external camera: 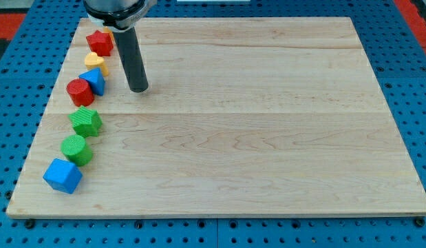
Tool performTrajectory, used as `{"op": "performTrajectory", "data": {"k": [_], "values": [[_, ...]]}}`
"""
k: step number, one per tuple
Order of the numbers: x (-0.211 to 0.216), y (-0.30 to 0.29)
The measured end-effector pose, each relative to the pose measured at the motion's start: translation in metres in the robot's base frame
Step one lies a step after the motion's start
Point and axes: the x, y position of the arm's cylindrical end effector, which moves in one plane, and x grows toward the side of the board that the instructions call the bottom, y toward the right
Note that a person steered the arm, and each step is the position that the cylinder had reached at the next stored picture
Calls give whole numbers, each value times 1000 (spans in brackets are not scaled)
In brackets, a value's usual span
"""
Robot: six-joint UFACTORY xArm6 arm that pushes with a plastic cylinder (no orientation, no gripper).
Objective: Move your arm closer to the green star
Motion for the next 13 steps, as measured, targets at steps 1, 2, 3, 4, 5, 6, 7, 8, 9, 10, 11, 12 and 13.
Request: {"op": "performTrajectory", "data": {"k": [1, 2, 3, 4, 5, 6, 7, 8, 9, 10, 11, 12, 13], "values": [[0, 0], [0, 0], [0, 1], [6, -13], [10, -3], [11, 4], [11, 9], [9, 11], [36, 9], [36, -21], [31, -12], [31, -15], [31, -21]]}}
